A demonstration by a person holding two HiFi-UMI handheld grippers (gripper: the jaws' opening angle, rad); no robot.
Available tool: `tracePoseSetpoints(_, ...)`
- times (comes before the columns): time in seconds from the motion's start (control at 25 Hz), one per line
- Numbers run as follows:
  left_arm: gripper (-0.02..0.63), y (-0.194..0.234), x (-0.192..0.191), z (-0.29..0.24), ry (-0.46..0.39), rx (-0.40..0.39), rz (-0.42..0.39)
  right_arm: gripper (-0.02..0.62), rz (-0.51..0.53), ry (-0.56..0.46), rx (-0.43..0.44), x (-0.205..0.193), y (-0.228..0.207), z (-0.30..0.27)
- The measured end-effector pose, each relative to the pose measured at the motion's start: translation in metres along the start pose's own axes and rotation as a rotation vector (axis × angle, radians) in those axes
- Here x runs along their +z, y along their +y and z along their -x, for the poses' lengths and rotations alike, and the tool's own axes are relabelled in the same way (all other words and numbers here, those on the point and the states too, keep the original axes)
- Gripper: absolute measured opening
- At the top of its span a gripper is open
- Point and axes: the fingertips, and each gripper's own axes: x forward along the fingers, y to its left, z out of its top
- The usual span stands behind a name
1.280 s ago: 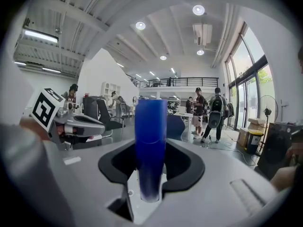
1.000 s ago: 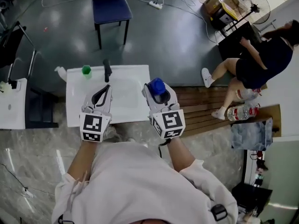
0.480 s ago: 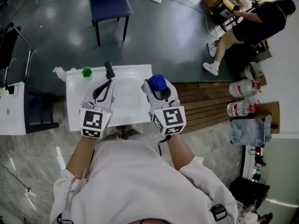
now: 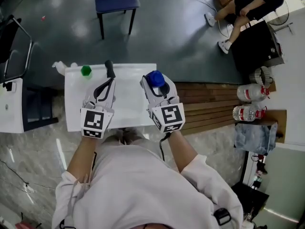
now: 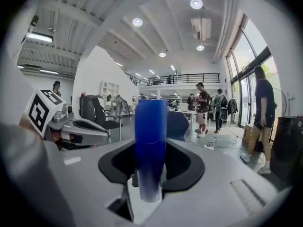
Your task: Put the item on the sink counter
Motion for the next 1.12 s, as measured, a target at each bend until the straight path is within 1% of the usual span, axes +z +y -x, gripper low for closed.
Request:
tracePoseSetpoints(0.28,-0.003,0.005,-0.013,-0.034,0.010,0.028,0.003,0.147,-0.001,0.005,0.038,-0.028,-0.023,-0.027)
tracePoseSetpoints(0.52,-0.003,0.012,-0.033,-0.062,0.015,0.037,-0.003,0.147,0.003,0.018,0.068,-0.060,-0.033,-0.055)
tracePoseSetpoints(0.92,-0.003,0.029,-0.065,-0.096,0.028,0.045,0.013,0.147,0.004,0.031,0.124,-0.104,-0.036,-0.103)
tracePoseSetpoints(1.12,-0.002,0.038,-0.078,-0.107,0.021,0.036,0.001,0.147,-0.001,0.041,0.140,-0.129,-0.033,-0.125)
